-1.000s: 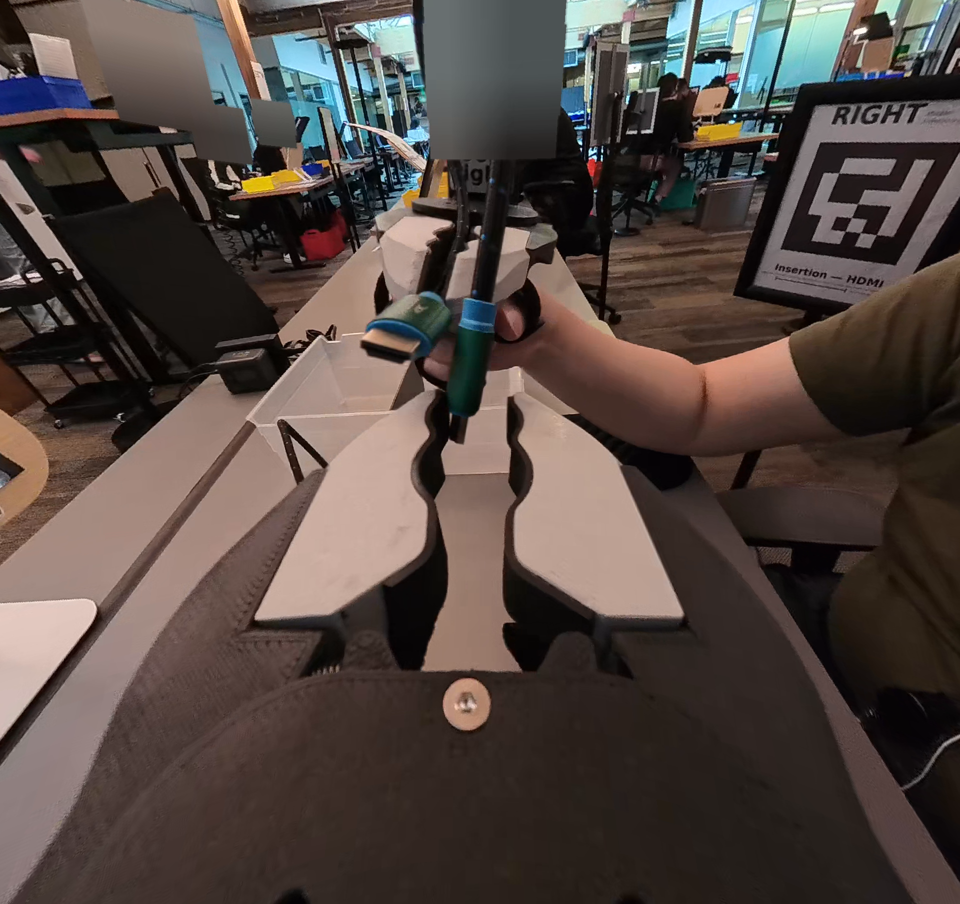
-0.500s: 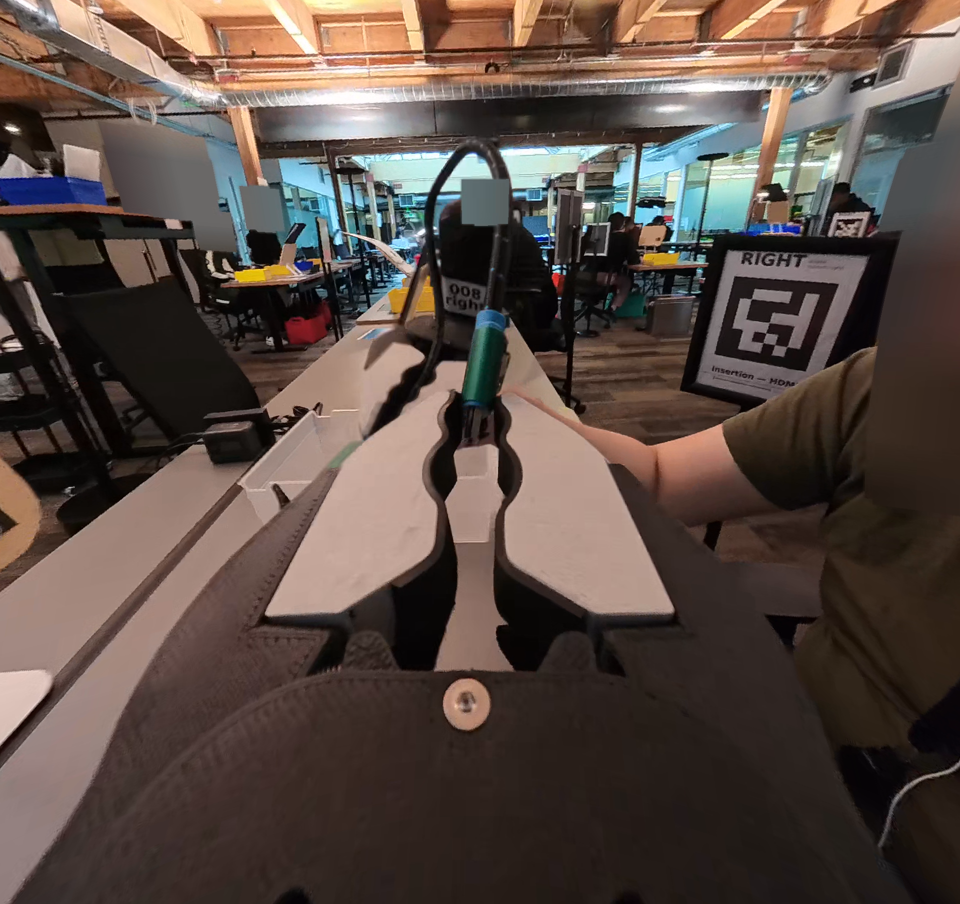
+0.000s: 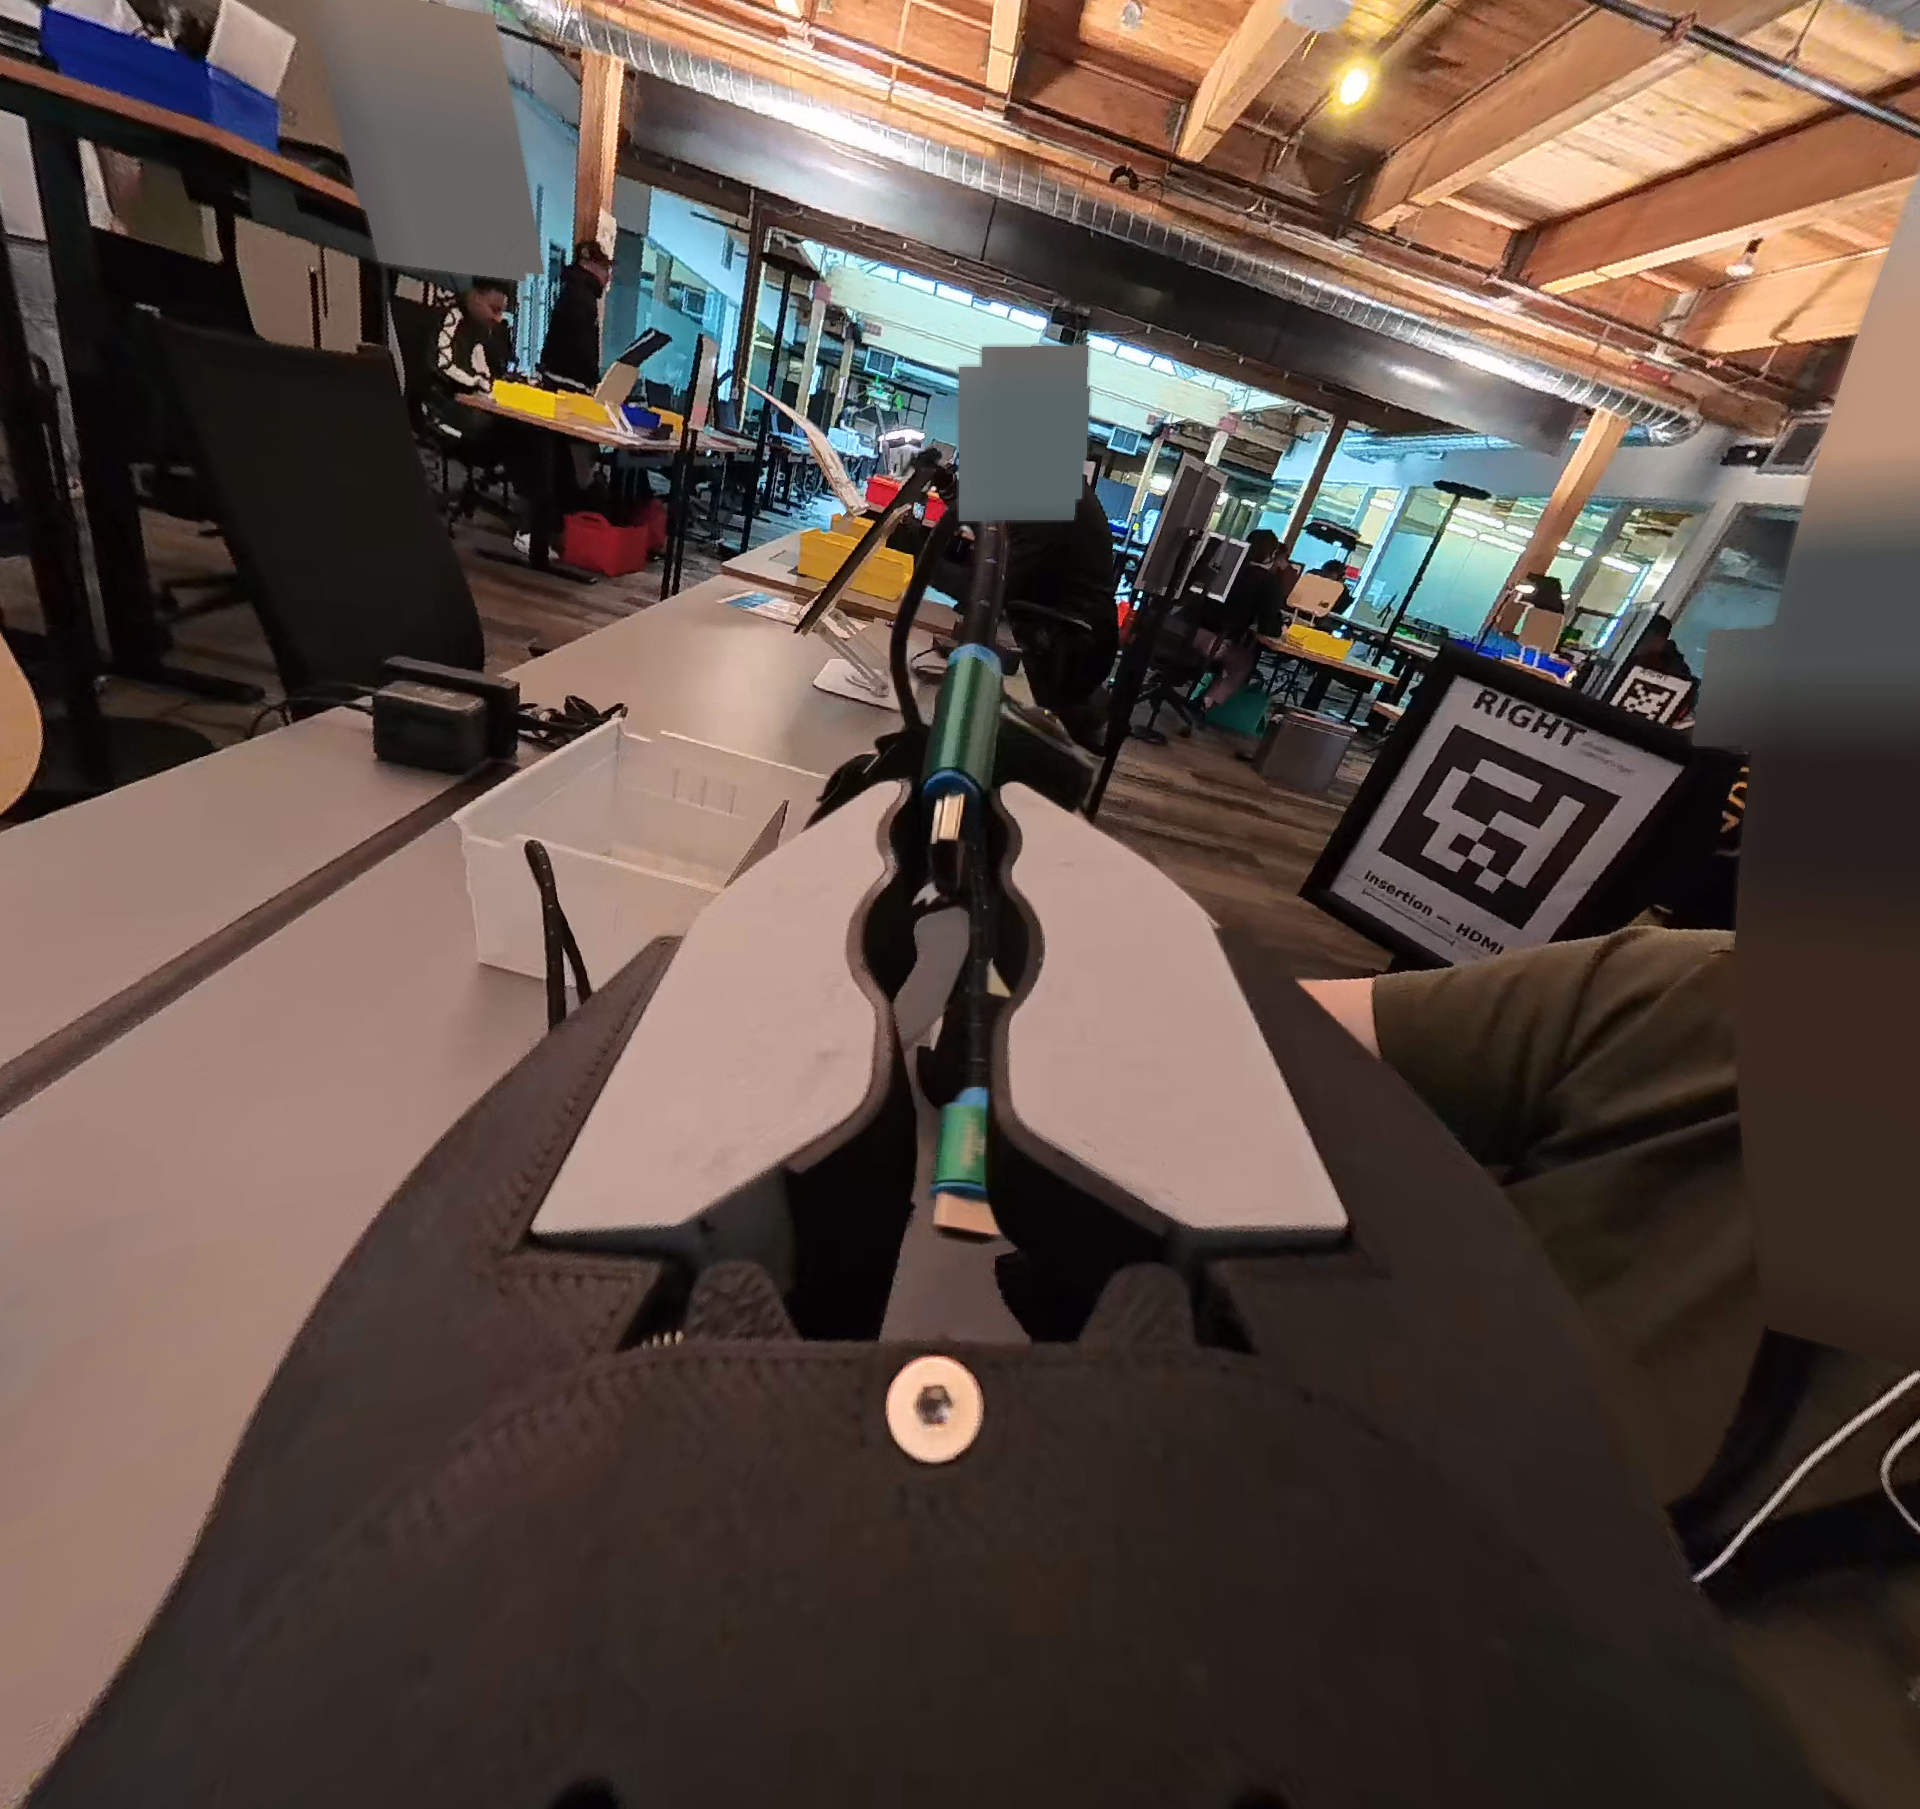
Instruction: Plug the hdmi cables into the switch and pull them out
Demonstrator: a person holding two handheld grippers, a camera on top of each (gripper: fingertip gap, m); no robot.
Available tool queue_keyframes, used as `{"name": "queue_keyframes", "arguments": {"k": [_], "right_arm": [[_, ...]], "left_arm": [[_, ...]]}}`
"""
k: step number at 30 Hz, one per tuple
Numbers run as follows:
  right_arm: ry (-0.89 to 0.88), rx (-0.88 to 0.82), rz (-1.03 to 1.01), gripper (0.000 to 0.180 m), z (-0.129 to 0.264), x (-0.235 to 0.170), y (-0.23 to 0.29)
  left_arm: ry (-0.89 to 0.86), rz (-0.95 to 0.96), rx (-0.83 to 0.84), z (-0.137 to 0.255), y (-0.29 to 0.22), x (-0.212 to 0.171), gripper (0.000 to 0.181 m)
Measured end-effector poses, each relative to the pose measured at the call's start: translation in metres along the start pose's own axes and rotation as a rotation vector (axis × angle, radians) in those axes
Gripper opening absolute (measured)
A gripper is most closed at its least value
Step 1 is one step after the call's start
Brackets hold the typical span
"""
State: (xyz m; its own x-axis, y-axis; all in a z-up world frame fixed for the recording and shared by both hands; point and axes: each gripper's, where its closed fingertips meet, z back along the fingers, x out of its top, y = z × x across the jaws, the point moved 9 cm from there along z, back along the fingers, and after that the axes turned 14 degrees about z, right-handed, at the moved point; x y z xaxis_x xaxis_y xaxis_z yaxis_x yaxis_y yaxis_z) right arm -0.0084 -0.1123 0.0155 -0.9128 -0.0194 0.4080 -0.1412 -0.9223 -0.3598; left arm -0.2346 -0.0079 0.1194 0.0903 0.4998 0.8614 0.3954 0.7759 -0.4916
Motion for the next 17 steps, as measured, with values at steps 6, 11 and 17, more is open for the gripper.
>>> {"name": "queue_keyframes", "arguments": {"k": [6,11,17], "right_arm": [[-0.055,0.141,-0.03,0.023,0.03,-0.013,0.025],[-0.219,0.147,0.068,0.02,0.071,-0.001,0.05],[-0.482,-0.271,0.232,0.021,0.124,0.0,0.05]], "left_arm": [[0.023,0.013,0.056,-0.001,0.009,-0.003,0.009],[0.047,0.051,0.047,-0.004,0.014,-0.006,0.009],[0.1,0.108,-0.041,-0.013,0.01,-0.012,0.009]]}}
